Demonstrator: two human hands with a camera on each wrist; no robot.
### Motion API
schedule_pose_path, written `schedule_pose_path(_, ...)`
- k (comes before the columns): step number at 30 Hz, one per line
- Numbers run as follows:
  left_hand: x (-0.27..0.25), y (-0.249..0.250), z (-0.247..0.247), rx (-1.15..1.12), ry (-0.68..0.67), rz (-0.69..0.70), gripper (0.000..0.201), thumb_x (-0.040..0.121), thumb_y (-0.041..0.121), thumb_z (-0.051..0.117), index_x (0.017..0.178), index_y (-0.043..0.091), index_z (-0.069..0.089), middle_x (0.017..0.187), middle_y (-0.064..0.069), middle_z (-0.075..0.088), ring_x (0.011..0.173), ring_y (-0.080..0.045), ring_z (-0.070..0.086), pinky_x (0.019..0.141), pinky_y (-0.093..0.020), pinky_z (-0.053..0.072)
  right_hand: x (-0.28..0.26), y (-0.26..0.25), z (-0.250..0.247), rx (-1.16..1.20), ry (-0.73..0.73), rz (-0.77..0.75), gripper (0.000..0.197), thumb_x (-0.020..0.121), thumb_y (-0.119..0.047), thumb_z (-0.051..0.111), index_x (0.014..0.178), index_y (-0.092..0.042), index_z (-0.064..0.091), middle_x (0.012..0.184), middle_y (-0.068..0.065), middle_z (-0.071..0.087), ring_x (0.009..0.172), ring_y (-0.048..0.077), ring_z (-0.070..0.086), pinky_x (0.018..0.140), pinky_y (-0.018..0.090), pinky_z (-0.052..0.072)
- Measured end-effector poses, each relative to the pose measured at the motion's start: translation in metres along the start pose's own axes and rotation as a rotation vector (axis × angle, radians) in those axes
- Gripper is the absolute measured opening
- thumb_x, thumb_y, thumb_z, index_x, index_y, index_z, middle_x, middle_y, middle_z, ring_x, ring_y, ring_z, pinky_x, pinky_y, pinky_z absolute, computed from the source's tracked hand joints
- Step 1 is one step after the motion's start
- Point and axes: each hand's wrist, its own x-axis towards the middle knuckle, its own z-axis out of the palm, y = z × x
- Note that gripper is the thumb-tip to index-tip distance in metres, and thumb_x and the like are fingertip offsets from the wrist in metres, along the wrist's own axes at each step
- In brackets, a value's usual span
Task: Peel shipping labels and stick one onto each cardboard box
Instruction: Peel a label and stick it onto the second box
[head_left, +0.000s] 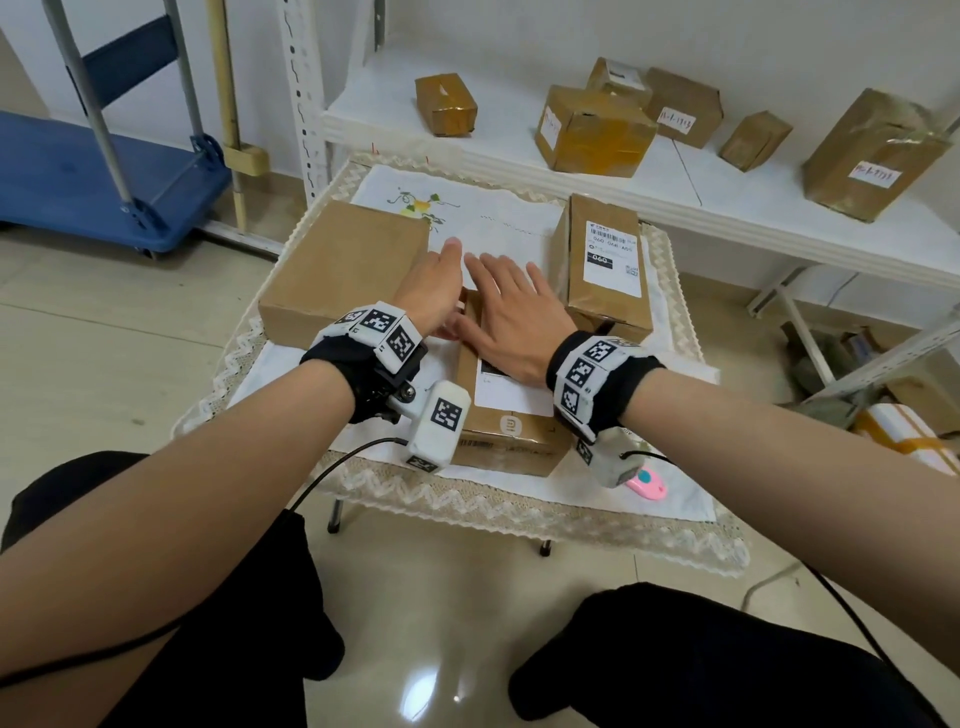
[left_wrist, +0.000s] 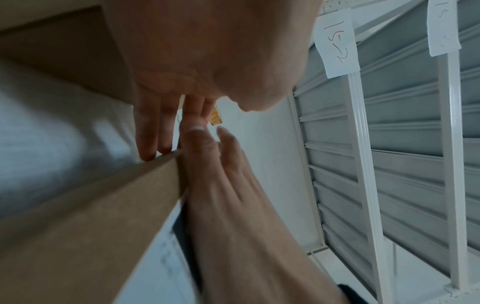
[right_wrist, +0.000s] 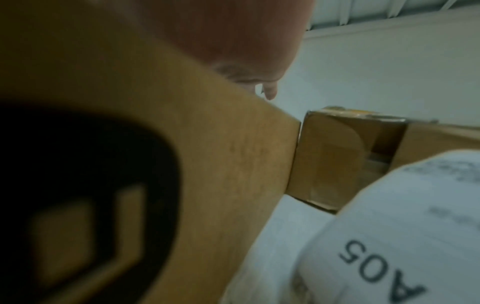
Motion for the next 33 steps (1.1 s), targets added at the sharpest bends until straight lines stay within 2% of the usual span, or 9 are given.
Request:
schedule_pose_path(3, 0.003, -0.001, 0.001, -0.006, 0.005, -0.018, 0.055, 0.1, 0.05, 0.022, 0.127, 0.012, 0.051, 0.111, -0.009, 0.063, 0.088, -0.027, 0.065, 0.062, -0.037, 0.056, 0.002, 0.001, 0.002, -0.023, 0.008, 0.004, 0.077, 0.1, -0.062, 0.022, 0.158, -0.012, 0.011, 0.164, 0.011, 0.019, 0.152, 0.029, 0.014, 0.123, 0.05, 0.009)
schedule_pose_path(7, 0.008, -0.003, 0.001, 0.005, 0.022, 0.005, 0.055, 0.1, 0.049, 0.024, 0.125, 0.009, 0.053, 0.107, -0.01, 0.065, 0.091, -0.028, 0.066, 0.064, -0.039, 0.057, 0.011, 0.004, 0.002, -0.047, 0.016, -0.007, 0.073, 0.101, -0.058, 0.022, 0.158, -0.013, 0.014, 0.163, 0.011, 0.022, 0.151, 0.03, 0.016, 0.122, 0.05, 0.011)
schedule_pose_path(11, 0.009, -0.006, 0.001, 0.027, 0.036, 0.038, 0.051, 0.1, 0.048, 0.026, 0.118, 0.01, 0.054, 0.096, -0.007, 0.065, 0.089, -0.022, 0.067, 0.064, -0.042, 0.06, 0.02, 0.015, 0.003, -0.022, 0.006, 0.027, 0.072, 0.1, -0.059, 0.018, 0.158, -0.017, 0.014, 0.163, 0.009, 0.021, 0.151, 0.029, 0.017, 0.122, 0.05, 0.012)
schedule_pose_path(14, 0.01, -0.009, 0.001, 0.059, 0.043, 0.072, 0.049, 0.1, 0.049, 0.026, 0.115, 0.012, 0.054, 0.102, -0.008, 0.063, 0.092, -0.025, 0.067, 0.06, -0.039, 0.06, 0.026, 0.02, 0.002, -0.02, -0.002, 0.03, 0.076, 0.096, -0.062, 0.013, 0.158, -0.018, 0.014, 0.163, 0.009, 0.022, 0.151, 0.029, 0.018, 0.122, 0.05, 0.012)
schedule_pose_path(19, 0.014, -0.015, 0.001, 0.118, 0.058, 0.118, 0.053, 0.098, 0.055, 0.024, 0.118, 0.016, 0.054, 0.113, -0.006, 0.061, 0.097, -0.025, 0.064, 0.061, -0.035, 0.057, 0.042, 0.026, 0.001, -0.069, -0.022, 0.029, 0.071, 0.1, -0.06, 0.018, 0.158, -0.02, 0.014, 0.162, 0.009, 0.023, 0.15, 0.029, 0.019, 0.121, 0.05, 0.011)
schedule_pose_path(23, 0.017, -0.016, 0.001, 0.124, 0.073, 0.132, 0.052, 0.101, 0.05, 0.024, 0.115, 0.012, 0.056, 0.106, -0.007, 0.064, 0.085, -0.021, 0.066, 0.06, -0.032, 0.054, 0.049, 0.031, 0.001, -0.09, -0.027, 0.044, 0.067, 0.101, -0.059, 0.018, 0.156, -0.021, 0.018, 0.159, 0.01, 0.028, 0.147, 0.03, 0.024, 0.12, 0.051, 0.014)
schedule_pose_path(26, 0.015, -0.016, 0.003, 0.126, 0.066, 0.131, 0.048, 0.101, 0.047, 0.025, 0.111, 0.013, 0.057, 0.105, -0.009, 0.066, 0.086, -0.024, 0.067, 0.064, -0.036, 0.056, 0.048, 0.035, 0.0, -0.078, -0.04, 0.074, 0.065, 0.102, -0.058, 0.018, 0.155, -0.02, 0.022, 0.156, 0.011, 0.034, 0.145, 0.03, 0.029, 0.119, 0.05, 0.017)
schedule_pose_path(29, 0.011, -0.018, 0.002, 0.145, 0.042, 0.141, 0.045, 0.102, 0.047, 0.028, 0.116, 0.014, 0.056, 0.109, -0.009, 0.066, 0.094, -0.024, 0.067, 0.07, -0.038, 0.059, 0.041, 0.038, -0.004, 0.007, -0.041, 0.12, 0.062, 0.103, -0.054, 0.02, 0.154, -0.02, 0.024, 0.154, 0.012, 0.037, 0.143, 0.031, 0.032, 0.118, 0.048, 0.02)
schedule_pose_path(33, 0.007, -0.022, -0.005, 0.242, -0.091, 0.209, 0.049, 0.098, 0.052, 0.046, 0.122, 0.012, 0.06, 0.115, -0.007, 0.066, 0.106, -0.023, 0.065, 0.091, -0.042, 0.056, 0.014, 0.038, -0.014, 0.18, -0.006, 0.168, 0.054, 0.106, -0.043, 0.025, 0.152, -0.014, 0.029, 0.144, 0.017, 0.048, 0.134, 0.035, 0.043, 0.113, 0.044, 0.027)
